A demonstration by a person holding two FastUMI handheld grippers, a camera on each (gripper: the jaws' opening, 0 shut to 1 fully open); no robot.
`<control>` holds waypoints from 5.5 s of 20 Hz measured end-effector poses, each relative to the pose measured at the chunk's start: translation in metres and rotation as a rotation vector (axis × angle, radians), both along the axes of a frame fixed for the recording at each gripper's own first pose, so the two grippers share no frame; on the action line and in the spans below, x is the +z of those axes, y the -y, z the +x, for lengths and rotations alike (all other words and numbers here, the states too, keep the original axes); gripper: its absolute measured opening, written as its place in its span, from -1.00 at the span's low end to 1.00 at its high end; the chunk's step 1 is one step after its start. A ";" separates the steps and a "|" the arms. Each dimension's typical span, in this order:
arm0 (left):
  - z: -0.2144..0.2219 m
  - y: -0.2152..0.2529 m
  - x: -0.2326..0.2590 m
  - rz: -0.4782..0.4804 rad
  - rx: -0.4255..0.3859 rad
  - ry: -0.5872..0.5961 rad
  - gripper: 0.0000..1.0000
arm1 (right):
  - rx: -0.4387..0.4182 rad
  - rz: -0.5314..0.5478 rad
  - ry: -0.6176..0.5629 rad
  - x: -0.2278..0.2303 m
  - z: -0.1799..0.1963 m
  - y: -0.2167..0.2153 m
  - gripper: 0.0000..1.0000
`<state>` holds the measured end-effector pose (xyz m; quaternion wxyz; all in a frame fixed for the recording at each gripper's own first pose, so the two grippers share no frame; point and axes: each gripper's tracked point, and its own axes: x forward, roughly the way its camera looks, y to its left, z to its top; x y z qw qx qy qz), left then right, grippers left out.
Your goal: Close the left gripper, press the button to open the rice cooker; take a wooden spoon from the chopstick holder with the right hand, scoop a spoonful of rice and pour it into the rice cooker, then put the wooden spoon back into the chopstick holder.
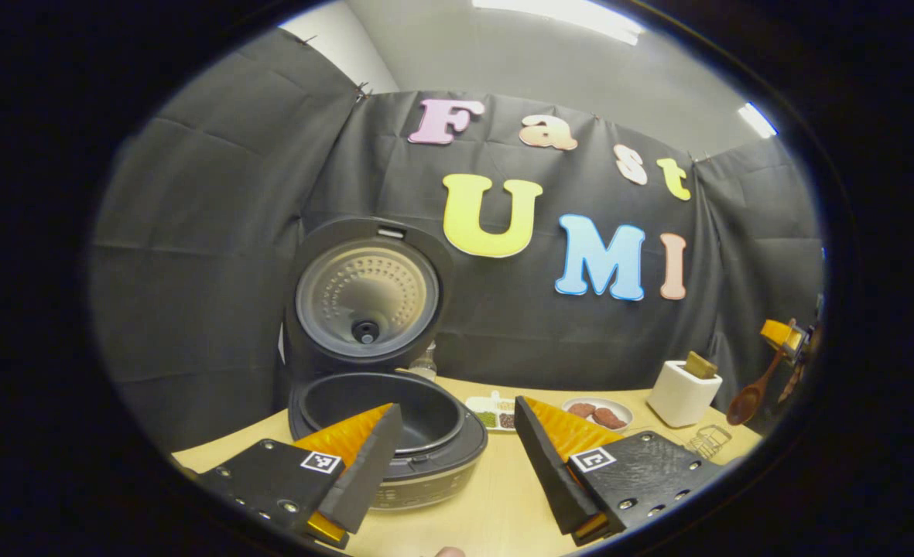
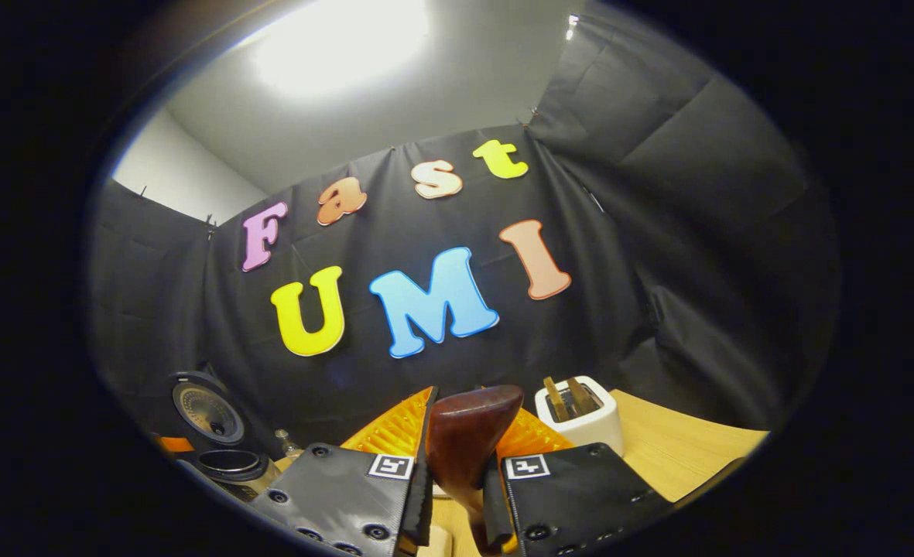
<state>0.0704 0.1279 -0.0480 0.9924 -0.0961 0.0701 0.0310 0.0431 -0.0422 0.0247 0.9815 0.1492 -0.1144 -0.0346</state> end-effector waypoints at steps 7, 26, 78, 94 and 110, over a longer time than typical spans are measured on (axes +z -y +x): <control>-0.020 -0.023 -0.009 -0.016 0.019 -0.006 0.83 | 0.187 -0.039 -0.013 0.007 0.031 -0.089 -0.42; -0.005 -0.017 -0.035 -0.107 0.007 -0.042 0.82 | 0.277 -0.174 -0.272 -0.105 0.089 -0.153 -0.42; -0.051 -0.091 -0.069 -0.254 0.087 -0.054 0.83 | 0.336 1.061 -0.330 -0.107 0.106 -0.112 -0.42; -0.070 -0.143 -0.071 -0.225 0.134 -0.056 0.83 | 0.592 0.996 -0.335 -0.022 0.163 -0.297 -0.43; -0.077 -0.192 -0.092 -0.224 0.189 -0.060 0.83 | 0.688 0.418 -0.345 -0.015 0.190 -0.471 -0.43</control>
